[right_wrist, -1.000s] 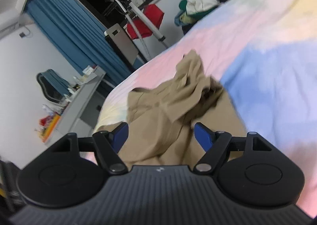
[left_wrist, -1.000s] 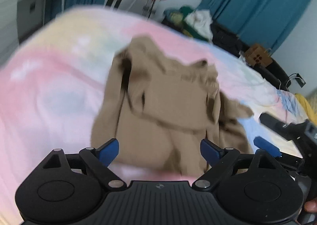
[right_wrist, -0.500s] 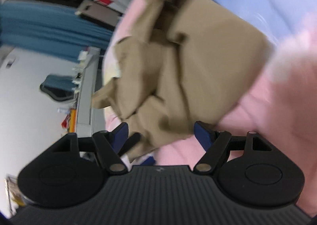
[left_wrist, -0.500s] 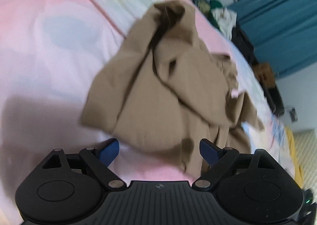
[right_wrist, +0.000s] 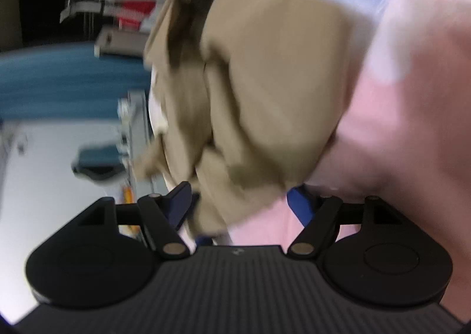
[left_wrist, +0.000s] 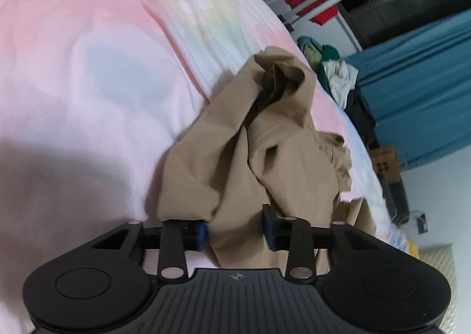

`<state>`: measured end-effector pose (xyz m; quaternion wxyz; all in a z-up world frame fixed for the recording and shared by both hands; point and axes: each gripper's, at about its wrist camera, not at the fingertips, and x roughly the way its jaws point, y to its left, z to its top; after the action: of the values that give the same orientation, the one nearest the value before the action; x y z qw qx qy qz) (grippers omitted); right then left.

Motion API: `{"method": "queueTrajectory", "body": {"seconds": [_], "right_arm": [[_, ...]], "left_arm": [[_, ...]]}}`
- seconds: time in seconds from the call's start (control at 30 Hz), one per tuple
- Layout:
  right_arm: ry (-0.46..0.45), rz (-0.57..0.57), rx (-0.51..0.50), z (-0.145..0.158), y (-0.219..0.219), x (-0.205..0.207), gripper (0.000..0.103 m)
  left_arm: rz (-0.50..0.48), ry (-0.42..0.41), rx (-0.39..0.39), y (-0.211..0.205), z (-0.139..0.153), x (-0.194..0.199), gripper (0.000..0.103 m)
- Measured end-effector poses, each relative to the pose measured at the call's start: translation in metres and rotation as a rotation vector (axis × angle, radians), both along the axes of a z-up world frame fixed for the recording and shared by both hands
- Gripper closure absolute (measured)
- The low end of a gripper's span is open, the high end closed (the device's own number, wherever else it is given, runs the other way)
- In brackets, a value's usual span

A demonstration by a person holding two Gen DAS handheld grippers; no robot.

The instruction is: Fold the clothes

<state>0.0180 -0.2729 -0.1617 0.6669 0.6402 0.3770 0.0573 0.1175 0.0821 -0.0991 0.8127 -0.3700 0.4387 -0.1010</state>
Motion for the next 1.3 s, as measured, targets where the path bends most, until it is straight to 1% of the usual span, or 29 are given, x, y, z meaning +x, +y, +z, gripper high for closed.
{"method": "queueTrajectory", "body": {"seconds": [0.07,0.1,0.17,0.27,0.37,0.4,0.47,0.5,0.53,0.57,0.6,0.7,0.77,0.9,1.03,1.07,1.13,1.2,1.27,1.3], "right_arm": [[-0.013,-0.029,-0.014,0.004,-0.002,-0.004,0.029],[-0.020,-0.044,-0.023,0.006,-0.003,-0.006,0.029],[-0.042,-0.058,-0.086,0.015,-0.002,-0.009,0.029],[-0.073,-0.103,-0.147,0.027,-0.009,-0.016,0.029],[-0.067,-0.142,-0.149,0.023,-0.020,-0.021,0.029],[-0.063,-0.147,-0.161,0.022,-0.022,-0.020,0.031],[-0.060,-0.140,-0.192,0.022,-0.024,-0.016,0.038],[-0.059,-0.129,-0.210,0.023,-0.023,-0.013,0.053],[-0.068,-0.125,-0.233,0.026,-0.024,-0.011,0.075],[-0.078,-0.123,-0.257,0.029,-0.025,-0.010,0.085],[-0.088,-0.120,-0.282,0.032,-0.025,-0.008,0.088],[-0.112,-0.128,-0.301,0.048,-0.027,-0.010,0.089],[-0.148,-0.138,-0.293,0.065,-0.030,-0.007,0.090],[-0.214,-0.125,-0.325,0.109,-0.027,-0.008,0.090],[-0.254,-0.109,-0.350,0.138,-0.023,-0.026,0.090],[-0.260,-0.103,-0.357,0.141,-0.023,-0.030,0.090],[-0.269,-0.091,-0.385,0.145,-0.020,-0.051,0.090],[-0.273,-0.081,-0.382,0.144,-0.016,-0.078,0.090],[-0.270,-0.071,-0.371,0.140,-0.010,-0.104,0.090],[-0.264,-0.068,-0.362,0.138,-0.007,-0.117,0.090]], "left_arm": [[0.007,-0.025,-0.011,0.001,0.005,-0.001,0.080],[0.010,-0.037,-0.017,0.002,0.007,-0.001,0.081],[0.017,-0.062,-0.028,0.003,0.012,-0.002,0.085],[0.014,-0.088,-0.045,0.004,0.021,-0.004,0.087],[0.011,-0.115,-0.062,0.005,0.029,-0.005,0.087],[0.009,-0.124,-0.068,0.006,0.032,-0.006,0.087],[0.008,-0.131,-0.069,0.007,0.035,-0.008,0.087],[0.009,-0.129,-0.069,0.007,0.035,-0.007,0.088],[0.011,-0.128,-0.070,0.008,0.035,-0.006,0.088],[0.011,-0.130,-0.074,0.010,0.038,-0.005,0.088],[0.011,-0.130,-0.082,0.013,0.040,-0.006,0.088],[-0.002,-0.124,-0.091,0.013,0.055,-0.004,0.089],[-0.011,-0.120,-0.097,0.014,0.066,-0.003,0.090],[0.013,-0.146,-0.125,0.022,0.103,-0.004,0.091],[0.009,-0.189,-0.109,0.027,0.135,-0.029,0.091],[-0.001,-0.186,-0.102,0.029,0.137,-0.038,0.091],[-0.020,-0.179,-0.087,0.033,0.143,-0.057,0.091],[-0.025,-0.140,-0.101,0.042,0.139,-0.085,0.091],[-0.046,-0.102,-0.085,0.049,0.133,-0.117,0.091],[-0.048,-0.092,-0.092,0.053,0.130,-0.129,0.091]]}}
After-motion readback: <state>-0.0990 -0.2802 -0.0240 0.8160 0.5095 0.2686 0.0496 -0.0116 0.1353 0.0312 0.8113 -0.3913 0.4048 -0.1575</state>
